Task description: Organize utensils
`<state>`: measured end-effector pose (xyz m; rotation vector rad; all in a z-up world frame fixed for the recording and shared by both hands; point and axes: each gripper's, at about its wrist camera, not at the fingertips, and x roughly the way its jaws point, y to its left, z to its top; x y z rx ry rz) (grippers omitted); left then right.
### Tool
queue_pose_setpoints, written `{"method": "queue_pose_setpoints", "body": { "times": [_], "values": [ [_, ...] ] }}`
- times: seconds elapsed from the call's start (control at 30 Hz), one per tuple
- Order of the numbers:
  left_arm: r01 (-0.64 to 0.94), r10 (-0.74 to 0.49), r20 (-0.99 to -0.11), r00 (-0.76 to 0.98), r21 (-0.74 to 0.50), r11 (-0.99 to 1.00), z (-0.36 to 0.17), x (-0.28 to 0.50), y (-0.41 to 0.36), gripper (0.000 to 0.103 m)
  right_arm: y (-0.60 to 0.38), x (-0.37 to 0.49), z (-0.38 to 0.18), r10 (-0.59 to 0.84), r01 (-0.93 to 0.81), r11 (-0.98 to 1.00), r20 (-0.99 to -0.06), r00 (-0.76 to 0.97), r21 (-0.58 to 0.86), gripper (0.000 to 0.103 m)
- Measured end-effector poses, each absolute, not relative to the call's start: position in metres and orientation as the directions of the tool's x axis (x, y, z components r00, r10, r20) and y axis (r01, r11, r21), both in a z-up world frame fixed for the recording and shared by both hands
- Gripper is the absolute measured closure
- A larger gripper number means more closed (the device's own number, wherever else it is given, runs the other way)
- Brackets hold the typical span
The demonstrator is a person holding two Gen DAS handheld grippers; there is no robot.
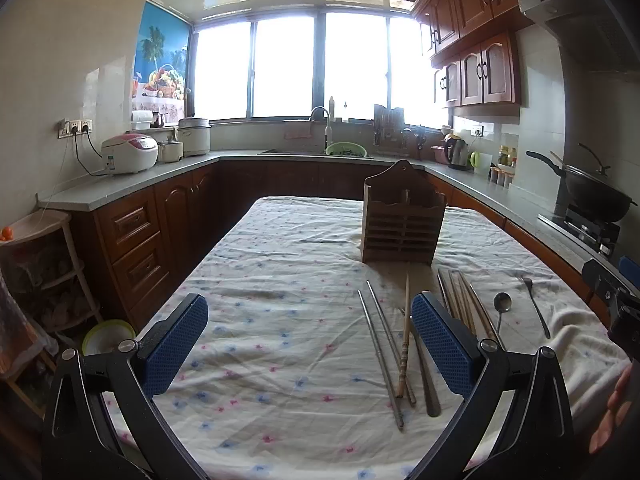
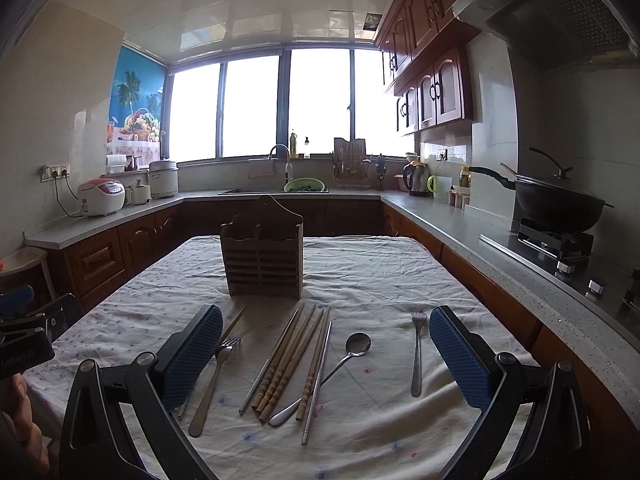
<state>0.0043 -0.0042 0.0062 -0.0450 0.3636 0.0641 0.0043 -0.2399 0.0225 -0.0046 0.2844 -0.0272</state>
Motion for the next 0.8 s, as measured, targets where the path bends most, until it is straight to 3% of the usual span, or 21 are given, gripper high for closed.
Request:
{"method": "queue_pose_setpoints", "body": {
  "times": [0.8],
  "values": [
    [-0.064, 0.05, -0.373, 0.926, -0.026, 0.998, 0.0041, 0.0124, -0.0064, 0.0, -0.2416, 0.0091, 0.0209, -0.015, 0.019, 1.0, -0.295, 0.956, 0.01, 0.0]
  ]
}}
